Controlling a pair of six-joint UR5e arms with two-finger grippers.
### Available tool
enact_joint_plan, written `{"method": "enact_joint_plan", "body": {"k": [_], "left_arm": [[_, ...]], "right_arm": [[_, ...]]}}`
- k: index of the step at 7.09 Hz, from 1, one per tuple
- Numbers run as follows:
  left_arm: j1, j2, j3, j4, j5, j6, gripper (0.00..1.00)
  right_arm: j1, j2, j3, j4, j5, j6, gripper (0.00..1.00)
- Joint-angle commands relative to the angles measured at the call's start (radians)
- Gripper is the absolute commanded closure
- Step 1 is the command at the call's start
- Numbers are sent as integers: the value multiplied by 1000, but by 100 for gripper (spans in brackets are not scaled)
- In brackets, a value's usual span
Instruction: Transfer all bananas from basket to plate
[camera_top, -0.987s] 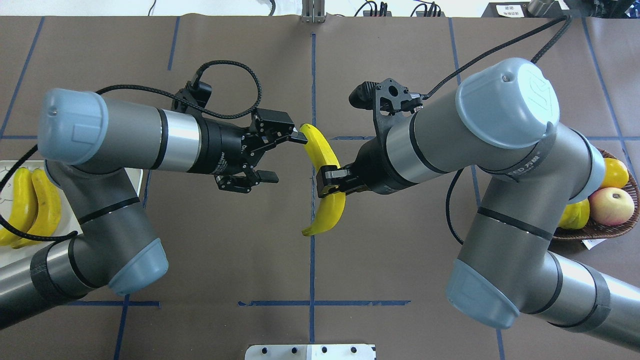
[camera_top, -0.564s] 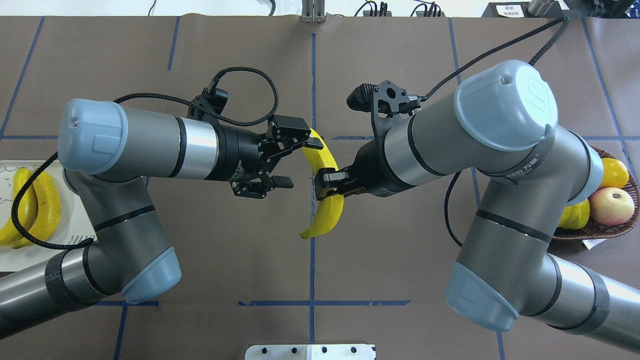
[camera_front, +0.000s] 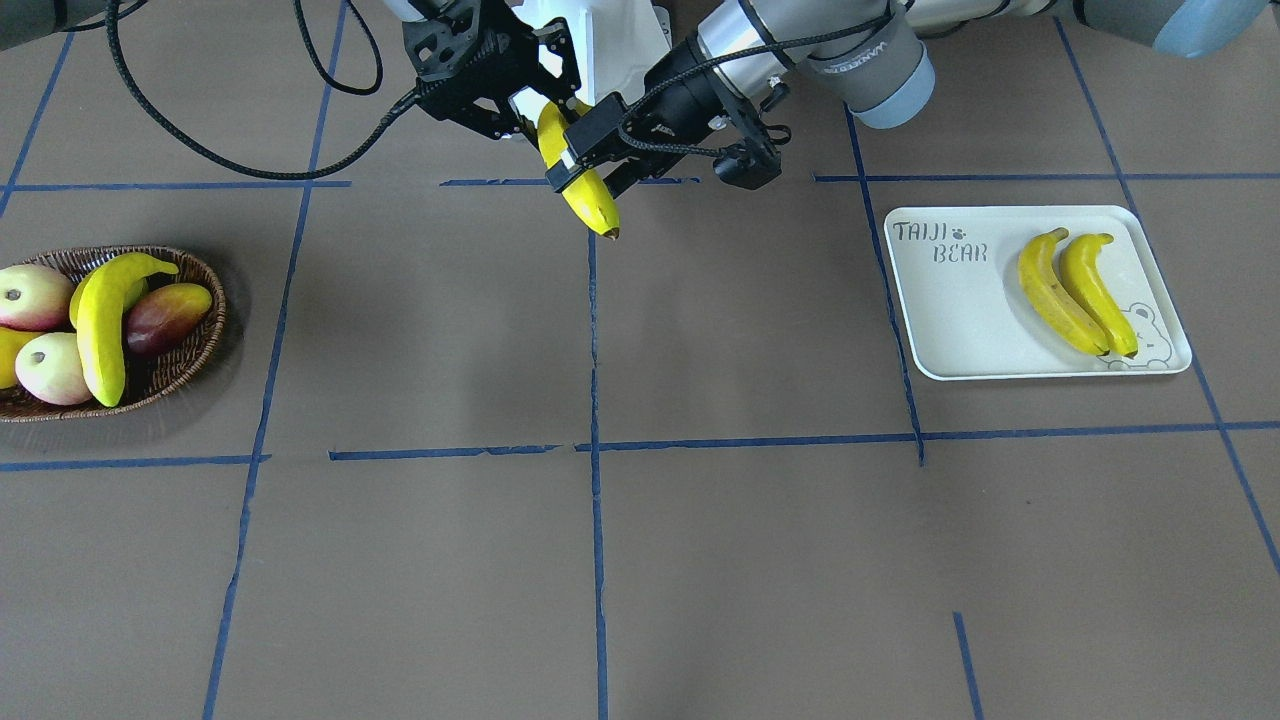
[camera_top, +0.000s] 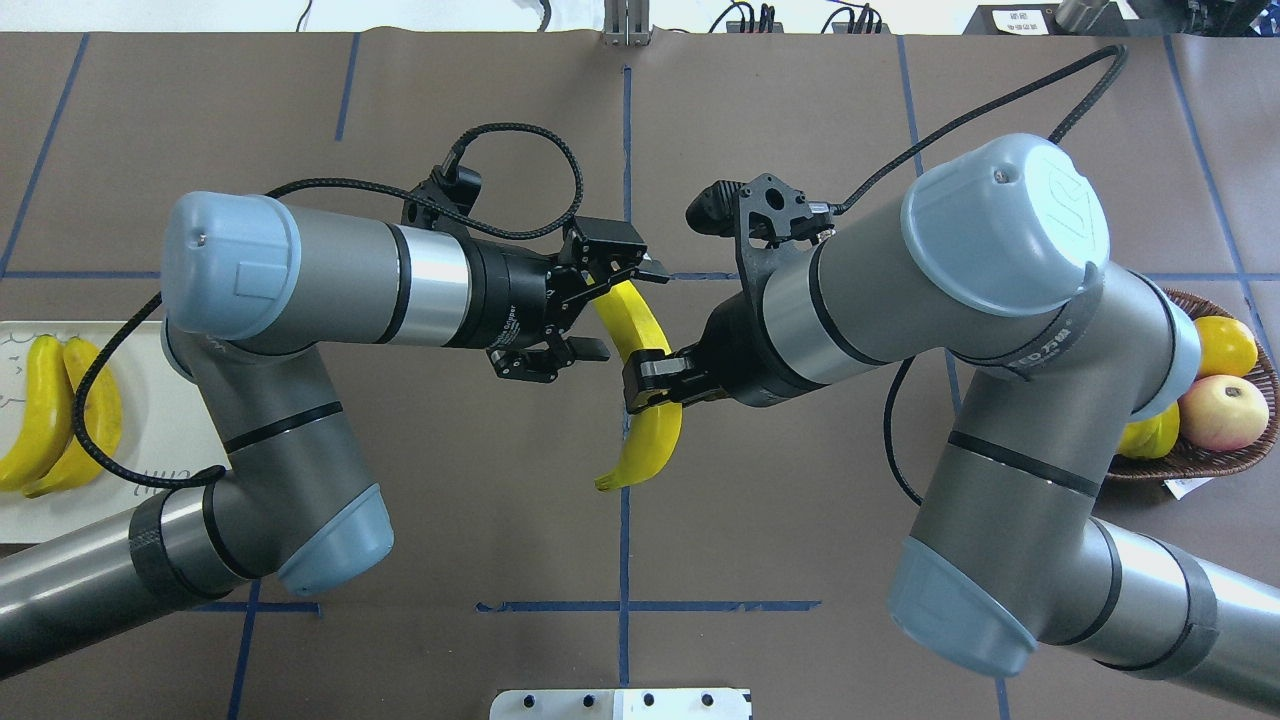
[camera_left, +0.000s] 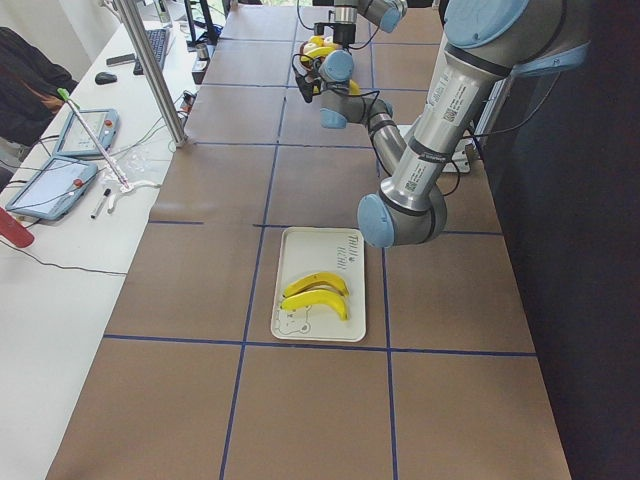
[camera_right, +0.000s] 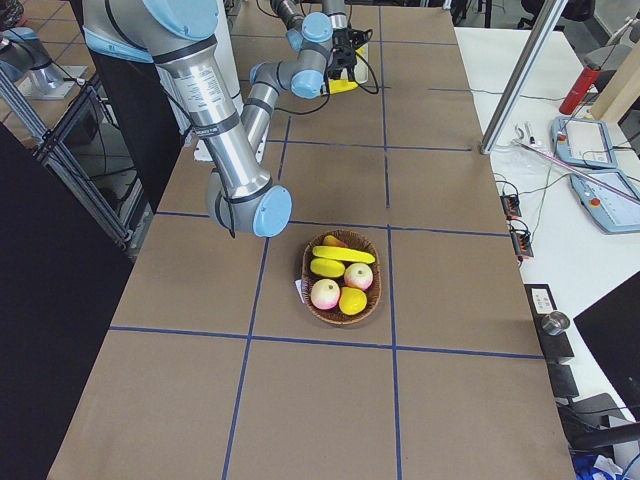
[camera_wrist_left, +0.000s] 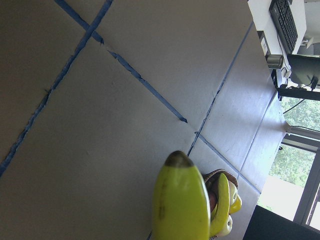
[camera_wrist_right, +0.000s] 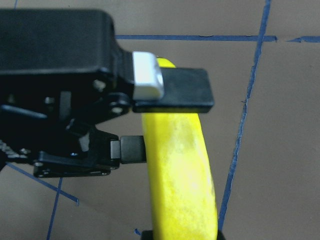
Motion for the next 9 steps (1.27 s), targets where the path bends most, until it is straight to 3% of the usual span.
{"method": "enact_joint_plan", "body": {"k": [1, 2, 3, 4, 5, 9], "left_arm": [[1, -5, 11, -2, 0, 3, 49], [1, 1, 9, -2, -1, 9, 93], [1, 3, 9, -2, -1, 14, 100], [-1, 3, 9, -2, -3, 14, 100], [-1, 3, 9, -2, -3, 12, 100], [-8, 12, 8, 6, -10, 20, 100]], "right_arm": [[-1, 0, 1, 0, 1, -1, 100], [-1, 0, 1, 0, 1, -1, 100], [-1, -1, 1, 0, -1, -1, 100], [-1, 0, 4, 0, 1, 0, 84], [1, -1, 5, 2, 4, 32, 1], [10, -14, 33, 12, 11, 54, 0]]}}
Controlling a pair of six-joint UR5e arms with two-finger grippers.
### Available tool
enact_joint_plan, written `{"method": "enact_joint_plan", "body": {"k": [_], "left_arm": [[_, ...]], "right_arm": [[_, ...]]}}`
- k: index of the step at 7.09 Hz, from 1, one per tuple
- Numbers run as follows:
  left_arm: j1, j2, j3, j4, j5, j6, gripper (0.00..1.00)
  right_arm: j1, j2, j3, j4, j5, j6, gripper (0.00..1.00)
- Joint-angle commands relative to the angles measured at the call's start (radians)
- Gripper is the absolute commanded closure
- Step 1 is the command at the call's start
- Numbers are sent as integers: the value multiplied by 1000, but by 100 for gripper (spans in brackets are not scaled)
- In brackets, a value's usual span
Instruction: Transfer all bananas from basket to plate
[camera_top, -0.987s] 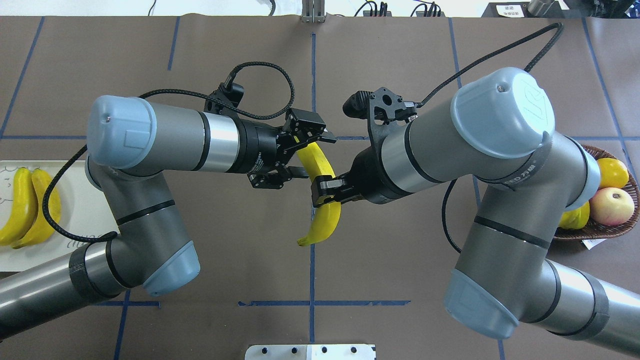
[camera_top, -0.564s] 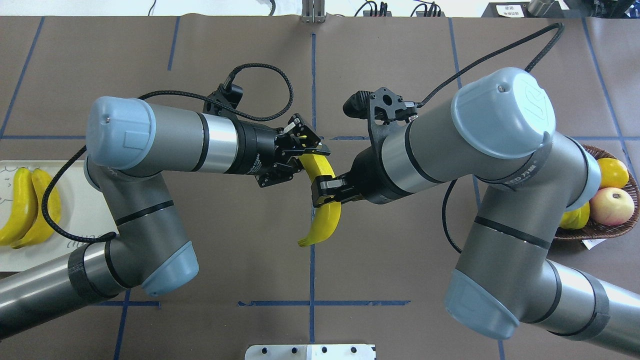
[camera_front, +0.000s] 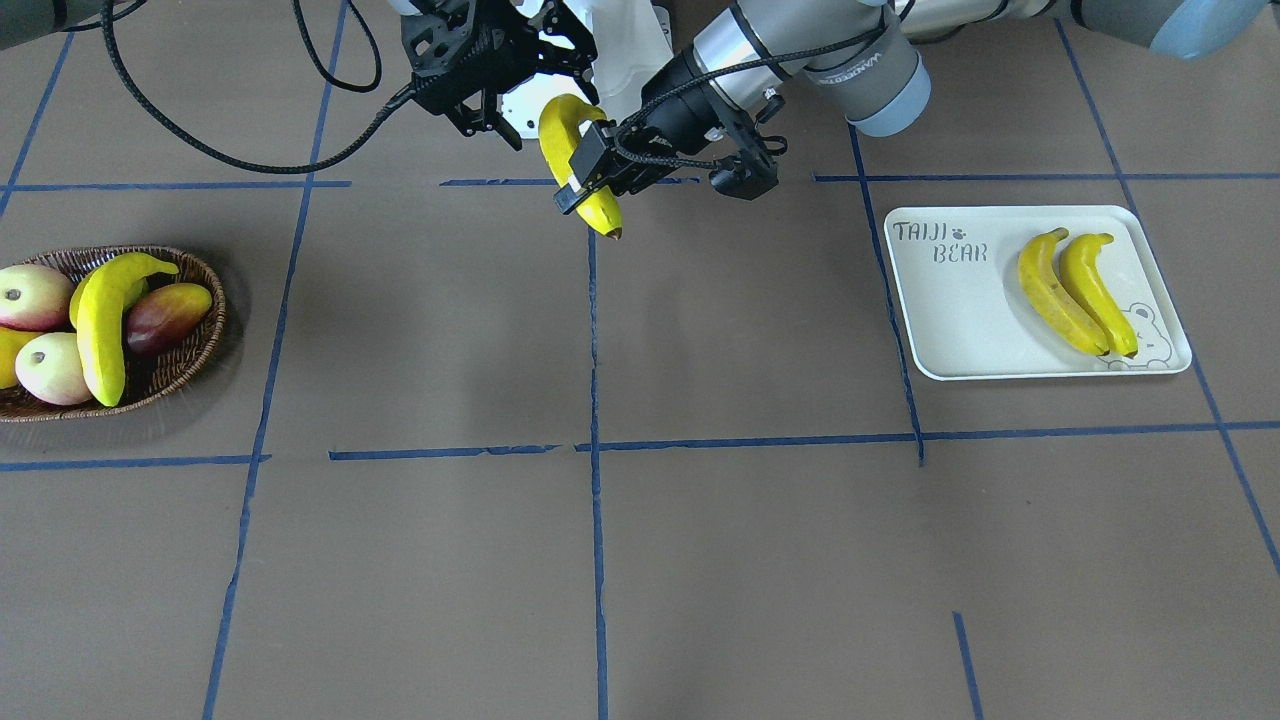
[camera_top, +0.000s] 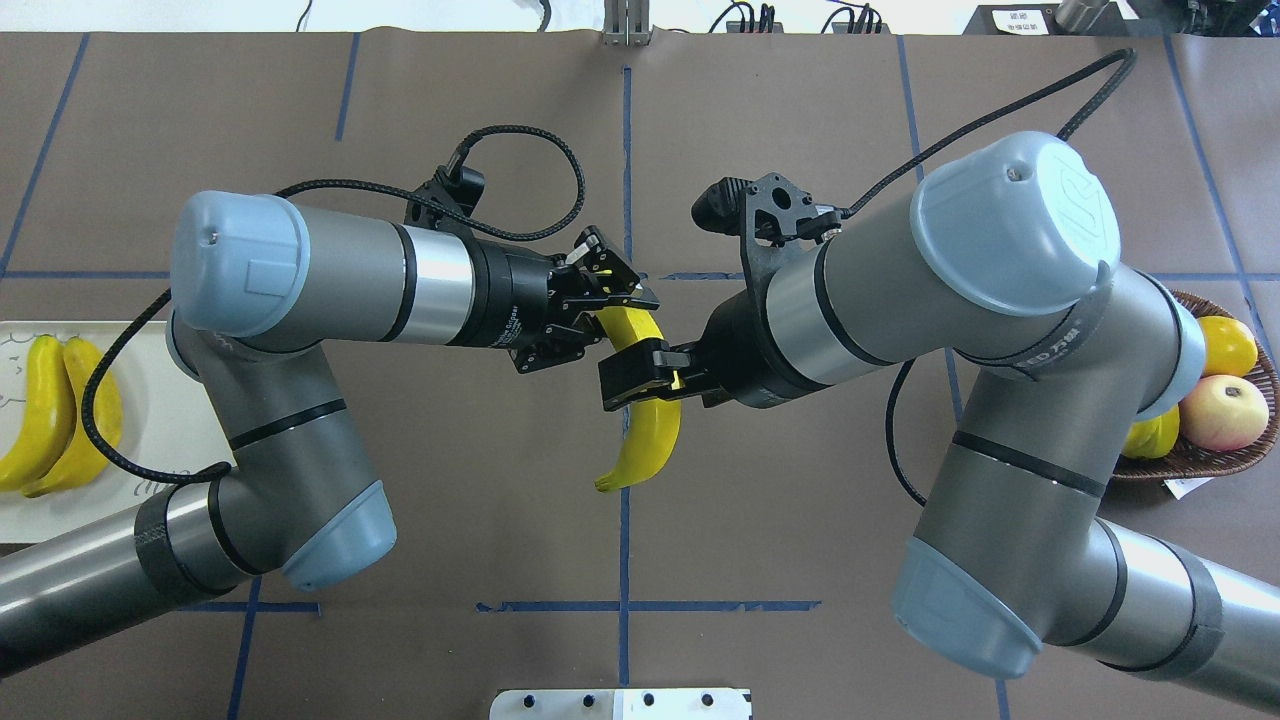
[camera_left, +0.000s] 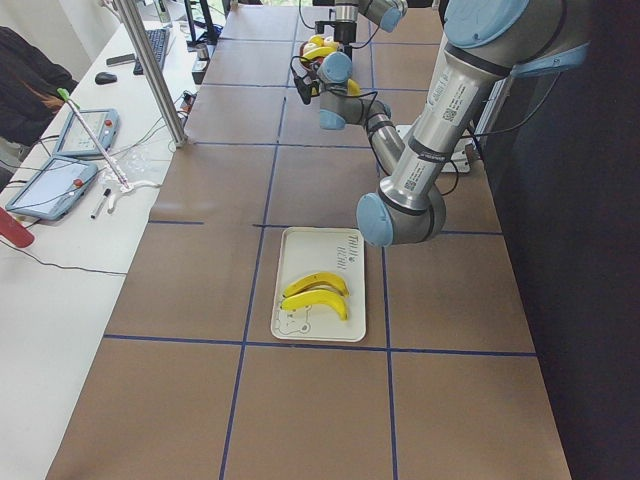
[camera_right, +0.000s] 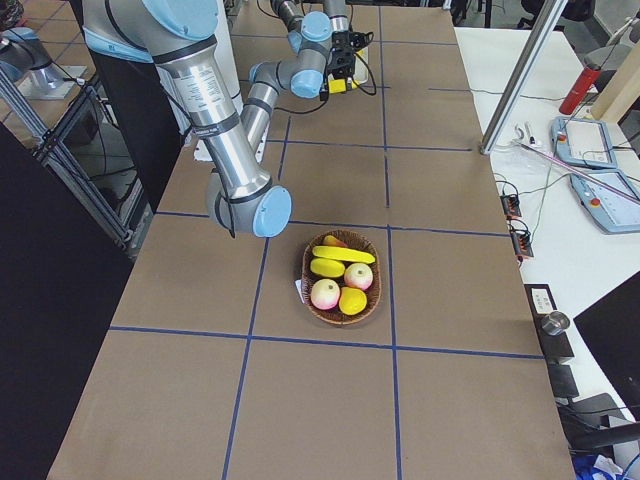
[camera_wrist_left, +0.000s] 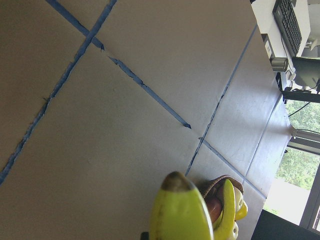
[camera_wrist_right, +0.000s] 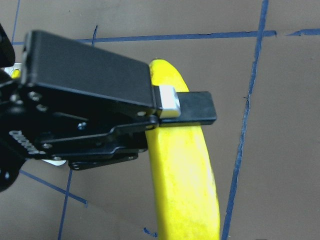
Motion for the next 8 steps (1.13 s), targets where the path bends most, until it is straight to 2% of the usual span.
{"method": "enact_joint_plan", "body": {"k": [1, 3, 4, 6, 8], "left_arm": [[-24, 61, -3, 13, -65, 5, 100], [-163, 207, -16, 12, -221, 129, 100], [-214, 329, -33, 10, -254, 228, 100], [-256, 538, -35, 9, -245, 389, 100], [-306, 649, -27, 9, -243, 496, 100]], "right_arm": [[13, -32, 43, -10, 8, 1, 0], [27, -56, 50, -8, 3, 0, 0], [33, -61, 50, -10, 0, 0, 0], [36, -78, 54, -8, -16, 1, 0], [33, -83, 52, -10, -47, 3, 0]]}}
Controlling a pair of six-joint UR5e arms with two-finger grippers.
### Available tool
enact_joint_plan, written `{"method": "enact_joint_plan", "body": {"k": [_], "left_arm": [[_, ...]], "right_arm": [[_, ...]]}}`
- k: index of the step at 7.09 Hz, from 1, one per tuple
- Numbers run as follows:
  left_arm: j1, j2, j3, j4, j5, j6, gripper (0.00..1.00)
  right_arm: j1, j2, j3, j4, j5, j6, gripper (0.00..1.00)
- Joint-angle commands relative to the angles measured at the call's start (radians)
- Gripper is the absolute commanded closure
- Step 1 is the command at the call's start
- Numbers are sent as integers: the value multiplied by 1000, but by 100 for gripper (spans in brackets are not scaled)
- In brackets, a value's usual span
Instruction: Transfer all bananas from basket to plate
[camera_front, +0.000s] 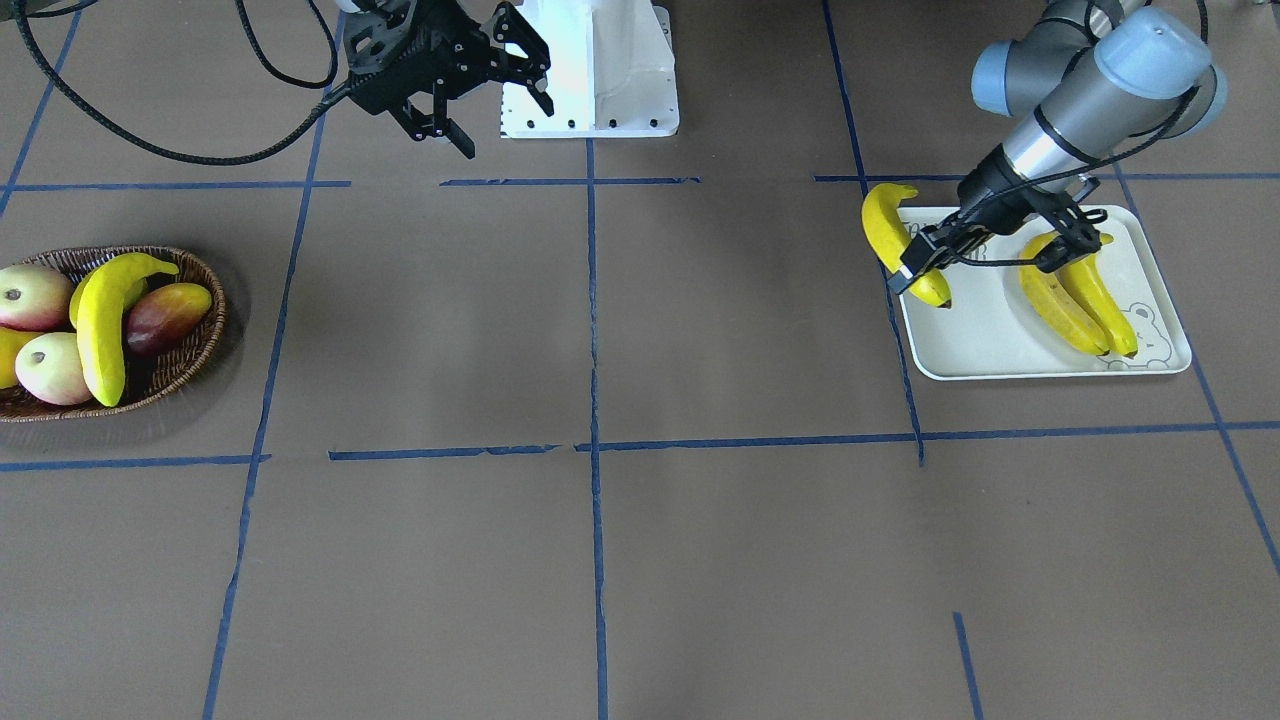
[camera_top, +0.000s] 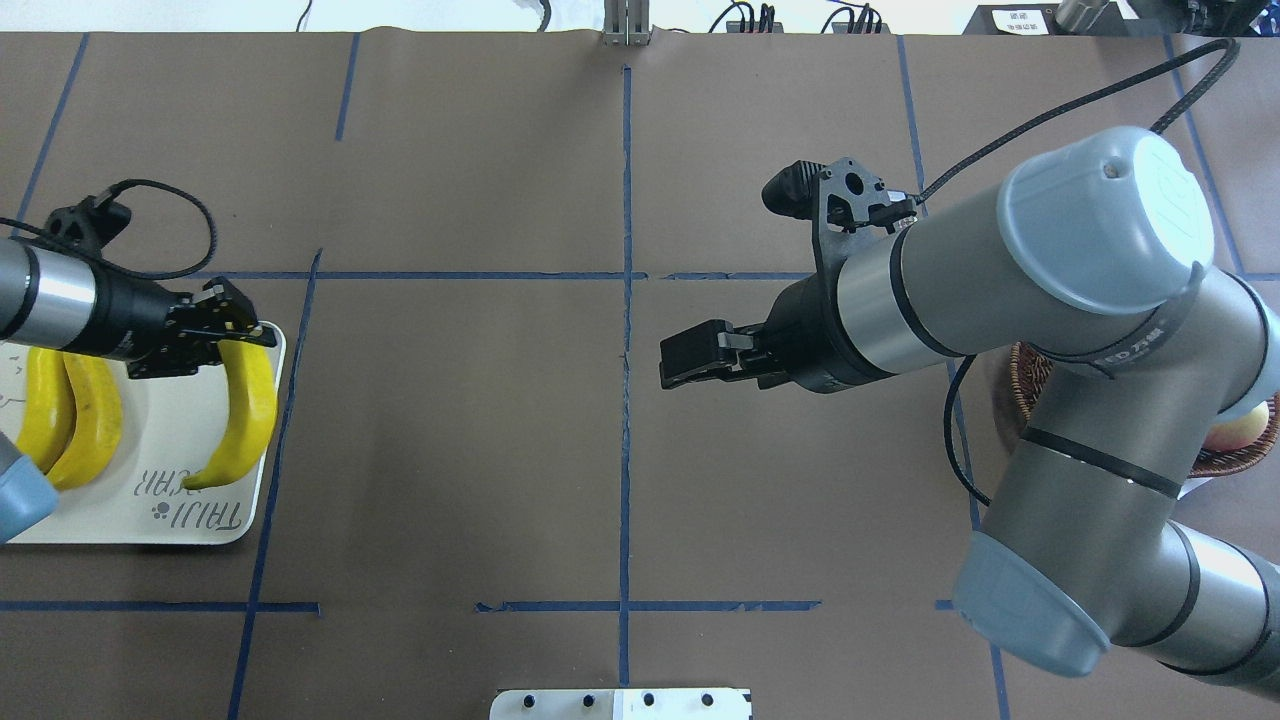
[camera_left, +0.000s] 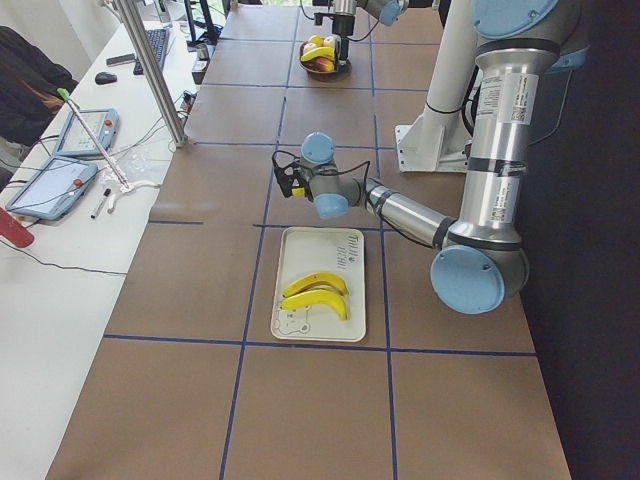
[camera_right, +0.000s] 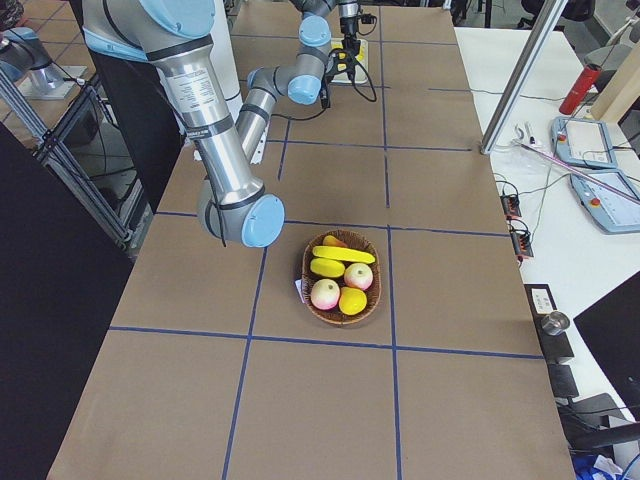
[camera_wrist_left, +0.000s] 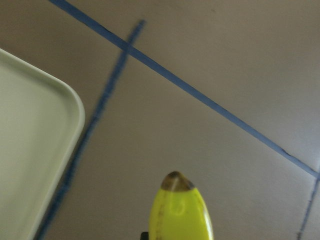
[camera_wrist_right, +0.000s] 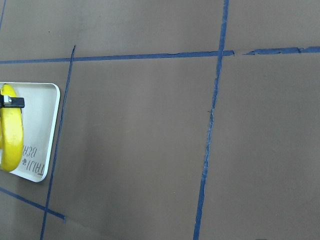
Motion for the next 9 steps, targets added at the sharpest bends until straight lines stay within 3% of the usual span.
{"method": "enact_joint_plan", "body": {"k": [1, 7, 8, 9], "left_arm": [[-24, 105, 24, 1, 26, 115, 100], [-21, 90, 154, 3, 137, 123, 99], [-21, 85, 165, 1, 140, 123, 55], [-23, 76, 168, 1, 146, 123, 1]], "right_arm": [[-1, -3, -3, 0, -12, 1, 0], [3, -14, 10, -2, -6, 1, 0], [5, -38, 36, -2, -2, 1, 0], [8, -62, 53, -2, -2, 0, 0]]}}
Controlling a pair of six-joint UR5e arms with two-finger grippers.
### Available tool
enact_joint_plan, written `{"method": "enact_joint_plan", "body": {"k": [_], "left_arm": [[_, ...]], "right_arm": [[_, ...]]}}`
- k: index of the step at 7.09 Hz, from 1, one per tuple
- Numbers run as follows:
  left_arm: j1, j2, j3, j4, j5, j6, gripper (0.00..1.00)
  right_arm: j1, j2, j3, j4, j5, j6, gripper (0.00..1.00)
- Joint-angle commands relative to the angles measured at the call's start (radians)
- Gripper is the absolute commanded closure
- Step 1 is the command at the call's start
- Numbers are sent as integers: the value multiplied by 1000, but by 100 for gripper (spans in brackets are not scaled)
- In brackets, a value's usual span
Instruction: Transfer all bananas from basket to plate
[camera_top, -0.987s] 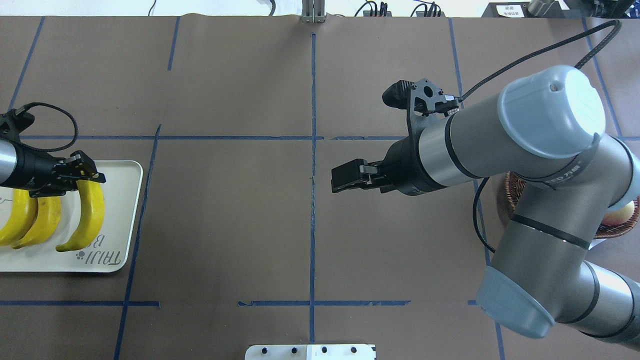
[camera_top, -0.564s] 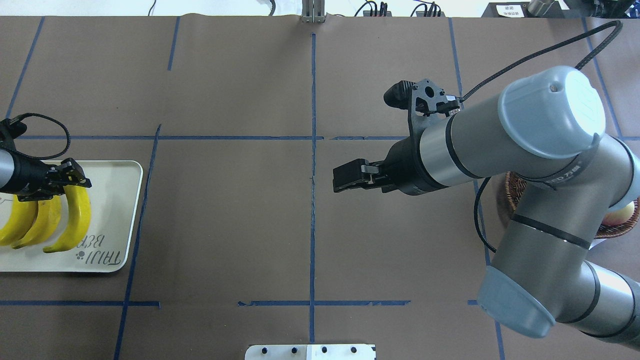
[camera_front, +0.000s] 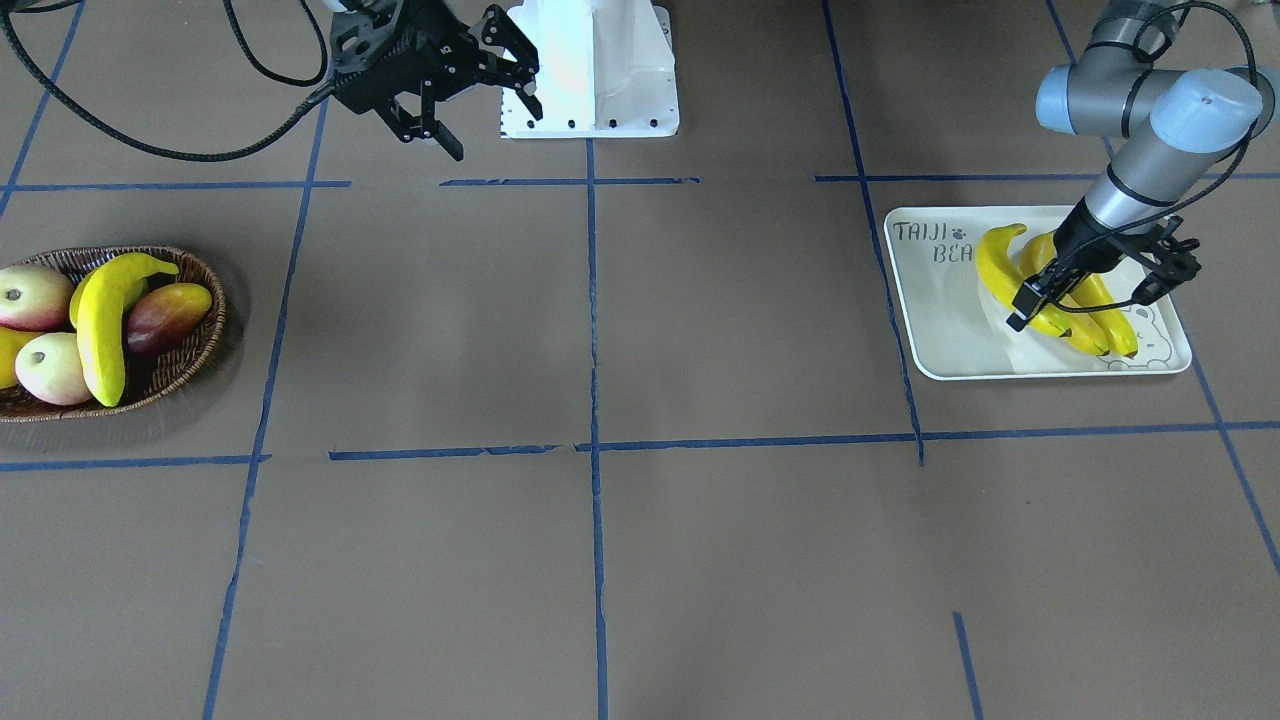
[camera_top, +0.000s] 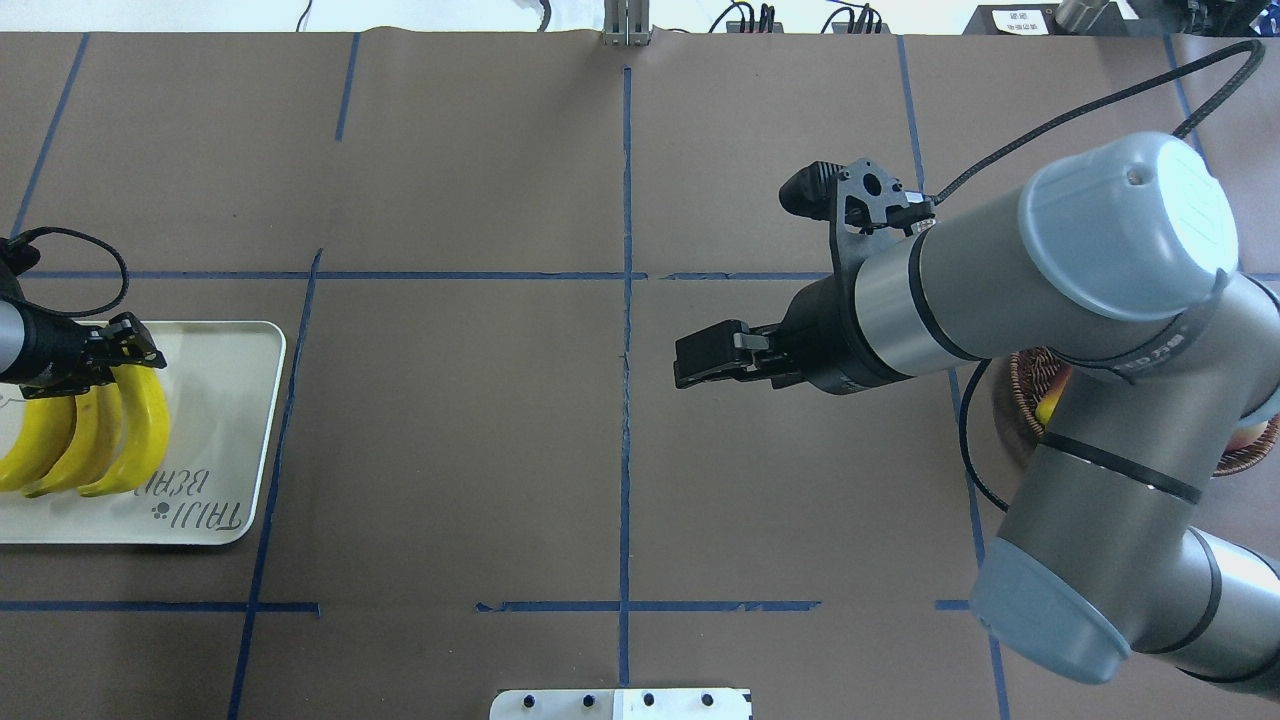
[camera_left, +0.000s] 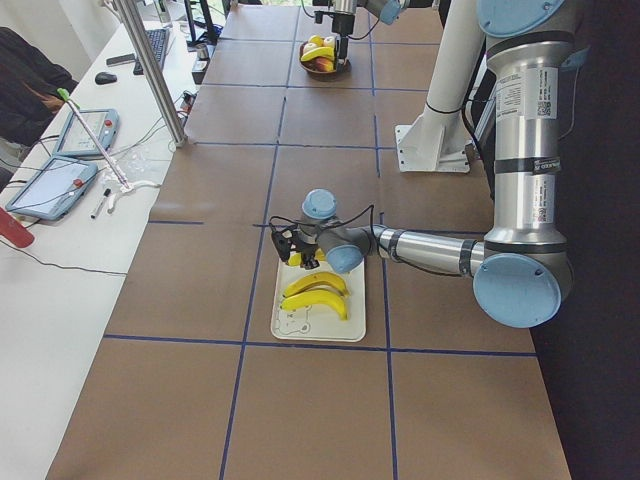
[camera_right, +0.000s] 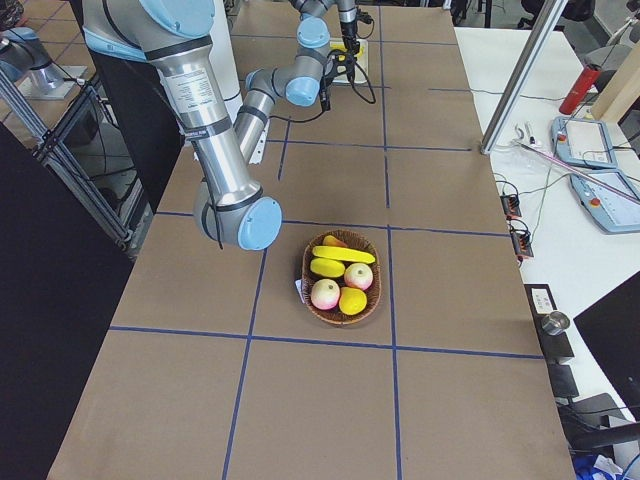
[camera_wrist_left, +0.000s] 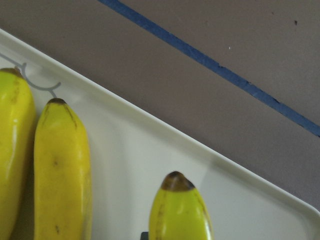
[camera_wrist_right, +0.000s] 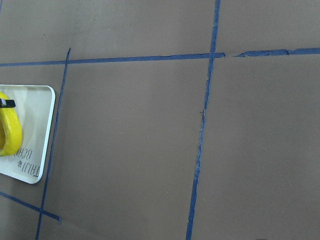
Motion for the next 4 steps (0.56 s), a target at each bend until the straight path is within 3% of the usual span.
{"method": "enact_joint_plan", "body": {"k": [1, 4], "left_arm": [[0, -11, 6, 0, 9, 0, 0], [-4, -8, -38, 1, -6, 0, 0]], "right_arm": [[12, -55, 33, 0, 7, -1, 0], [118, -222, 50, -5, 48, -20, 0]]}}
